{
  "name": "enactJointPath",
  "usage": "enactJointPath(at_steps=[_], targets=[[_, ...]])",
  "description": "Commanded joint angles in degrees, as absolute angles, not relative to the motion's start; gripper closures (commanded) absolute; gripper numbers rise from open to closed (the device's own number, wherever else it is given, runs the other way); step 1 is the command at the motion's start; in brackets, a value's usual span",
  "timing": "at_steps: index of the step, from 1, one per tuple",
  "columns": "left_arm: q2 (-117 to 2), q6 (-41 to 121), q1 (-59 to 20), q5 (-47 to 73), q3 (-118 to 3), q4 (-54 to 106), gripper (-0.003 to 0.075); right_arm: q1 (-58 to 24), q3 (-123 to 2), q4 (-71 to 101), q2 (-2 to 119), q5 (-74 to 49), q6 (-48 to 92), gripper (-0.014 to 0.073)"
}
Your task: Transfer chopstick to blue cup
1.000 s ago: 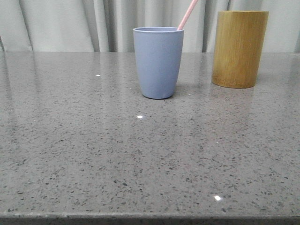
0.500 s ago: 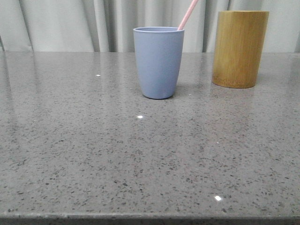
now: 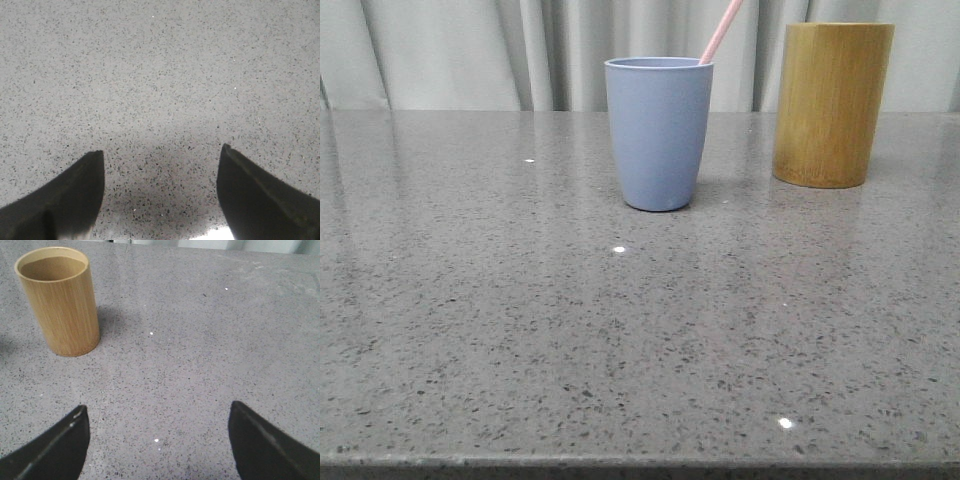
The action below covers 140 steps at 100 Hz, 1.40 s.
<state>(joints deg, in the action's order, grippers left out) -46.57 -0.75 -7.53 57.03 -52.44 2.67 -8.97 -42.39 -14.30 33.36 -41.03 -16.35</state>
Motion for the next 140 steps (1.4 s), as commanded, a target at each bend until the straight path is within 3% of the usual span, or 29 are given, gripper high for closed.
enactJointPath(at_steps=[1, 14, 21, 32, 43, 118, 140], targets=[[-46.59, -1.29, -7.44, 54.12, -54.03, 3.21, 0.0273, -8.59, -43.87, -15.51, 33.25, -36.92, -15.9, 0.0022], [-46.59, -1.29, -7.44, 54.12, -54.03, 3.21, 0.0406, -8.59, -43.87, -15.51, 33.25, -36.92, -15.9, 0.0095], [-46.59, -1.29, -7.44, 54.12, -54.03, 3.21, 0.0529, -8.59, -43.87, -15.51, 33.25, -36.92, -15.9, 0.0202], [-46.59, -1.29, -7.44, 54.12, -54.03, 3.21, 0.0739, -8.59, -43.87, -15.51, 33.25, -36.92, -15.9, 0.044], [-46.59, -1.29, -7.44, 54.12, -54.03, 3.21, 0.0739, -8.59, -43.87, -15.51, 33.25, -36.92, -15.9, 0.067], [-46.59, -1.29, -7.44, 54.12, -53.88, 3.21, 0.0739, -8.59, -43.87, -15.44, 33.25, -36.92, -15.96, 0.0662], [-43.85, -1.29, -7.44, 49.26, -50.57, -1.33, 0.0739, -8.59, -43.87, -15.44, 33.25, -36.92, -15.96, 0.0662]])
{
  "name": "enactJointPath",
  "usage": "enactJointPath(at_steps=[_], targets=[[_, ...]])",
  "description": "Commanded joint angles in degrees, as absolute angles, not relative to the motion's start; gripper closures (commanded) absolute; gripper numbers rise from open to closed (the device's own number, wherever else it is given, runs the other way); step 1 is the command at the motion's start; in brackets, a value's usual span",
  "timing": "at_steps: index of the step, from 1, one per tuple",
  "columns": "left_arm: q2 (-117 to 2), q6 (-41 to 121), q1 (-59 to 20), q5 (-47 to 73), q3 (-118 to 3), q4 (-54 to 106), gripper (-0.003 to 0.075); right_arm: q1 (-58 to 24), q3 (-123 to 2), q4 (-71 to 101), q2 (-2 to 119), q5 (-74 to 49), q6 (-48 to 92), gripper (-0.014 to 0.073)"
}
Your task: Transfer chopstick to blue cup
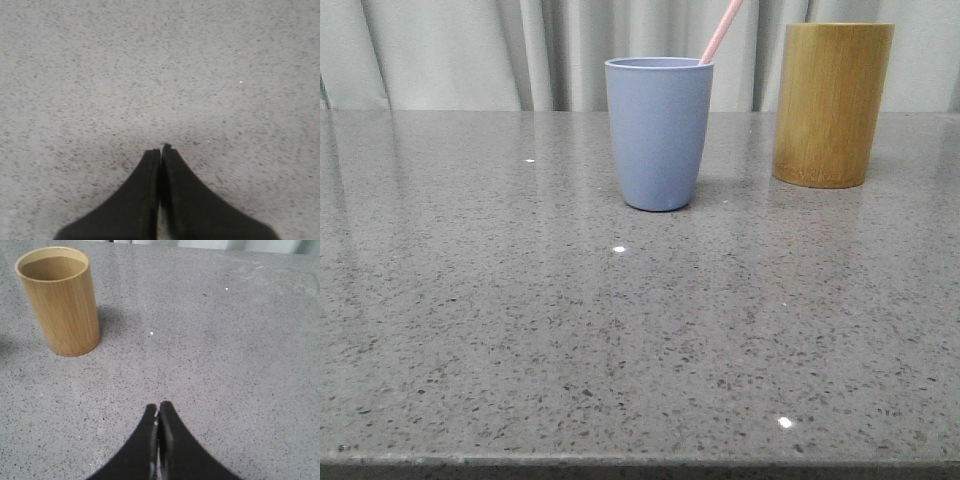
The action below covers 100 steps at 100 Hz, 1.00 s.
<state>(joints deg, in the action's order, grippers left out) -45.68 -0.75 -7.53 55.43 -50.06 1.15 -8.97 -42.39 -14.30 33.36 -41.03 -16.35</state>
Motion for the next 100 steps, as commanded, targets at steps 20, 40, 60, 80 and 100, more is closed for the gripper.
enactJointPath(at_steps=[20, 40, 60, 80, 100], targets=[[-37.1, -1.29, -7.44, 36.09, -45.29, -1.99, 0.0739, -8.59, -43.87, -15.44, 33.25, -36.92, -15.96, 0.0662], [-26.57, -1.29, -7.44, 17.7, -34.01, -1.6, 0.0739, -8.59, -43.87, -15.44, 33.25, -36.92, -15.96, 0.0662], [-11.88, -1.29, -6.84, 5.24, -18.26, -1.98, 0.0739, -8.59, -43.87, -15.44, 33.25, -36.92, -15.96, 0.0662], [0.18, -1.29, -2.64, 1.32, -5.1, -1.98, 0.0739, -8.59, -43.87, -15.44, 33.25, -36.92, -15.96, 0.0662], [2.12, -1.29, -1.03, -1.22, -0.33, -2.02, 0.0739, -8.59, -43.87, -15.44, 33.25, -36.88, -15.96, 0.0662]])
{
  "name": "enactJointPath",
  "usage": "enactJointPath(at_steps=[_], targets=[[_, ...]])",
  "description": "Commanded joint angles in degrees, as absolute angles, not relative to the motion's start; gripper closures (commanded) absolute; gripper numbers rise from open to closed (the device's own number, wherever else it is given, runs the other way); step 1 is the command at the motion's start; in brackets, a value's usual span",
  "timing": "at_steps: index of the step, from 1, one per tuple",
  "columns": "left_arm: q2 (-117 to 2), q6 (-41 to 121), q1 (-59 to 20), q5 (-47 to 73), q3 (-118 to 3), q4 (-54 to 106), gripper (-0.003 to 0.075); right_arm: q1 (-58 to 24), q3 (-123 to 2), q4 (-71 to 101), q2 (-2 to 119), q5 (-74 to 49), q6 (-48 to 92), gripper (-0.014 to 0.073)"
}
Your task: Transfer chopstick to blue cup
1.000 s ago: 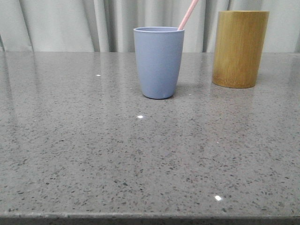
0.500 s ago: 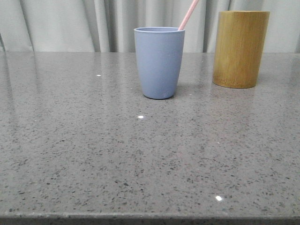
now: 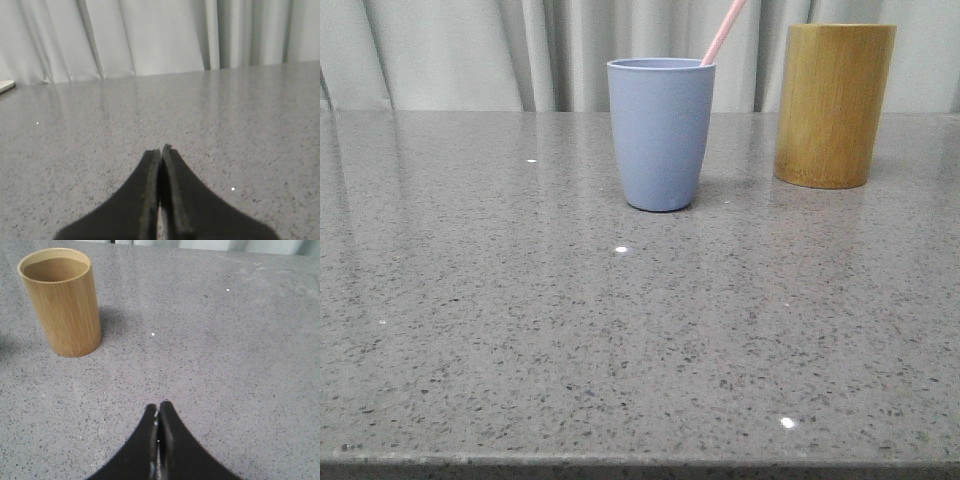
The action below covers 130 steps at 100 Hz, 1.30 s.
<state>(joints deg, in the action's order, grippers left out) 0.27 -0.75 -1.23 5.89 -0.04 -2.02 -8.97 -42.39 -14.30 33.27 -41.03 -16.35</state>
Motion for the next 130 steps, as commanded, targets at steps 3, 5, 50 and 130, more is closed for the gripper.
enactJointPath(at_steps=[3, 5, 50, 130], targets=[[2.12, -1.29, -1.03, -1.89, 0.08, -2.02, 0.0739, -8.59, -43.87, -15.44, 33.25, -36.94, -15.96, 0.0662], [2.12, -1.29, -1.03, -2.7, 0.41, -2.02, 0.0739, -8.59, -43.87, -15.44, 33.25, -36.94, -15.96, 0.0662], [2.12, -1.29, -1.03, -3.62, 0.67, -2.15, 0.0739, -8.59, -43.87, -15.44, 33.25, -36.94, -15.96, 0.0662], [2.12, -1.29, -1.03, -3.62, 0.67, -2.15, 0.0739, -8.59, -37.21, -15.1, 28.49, -26.19, -14.33, 0.0662]])
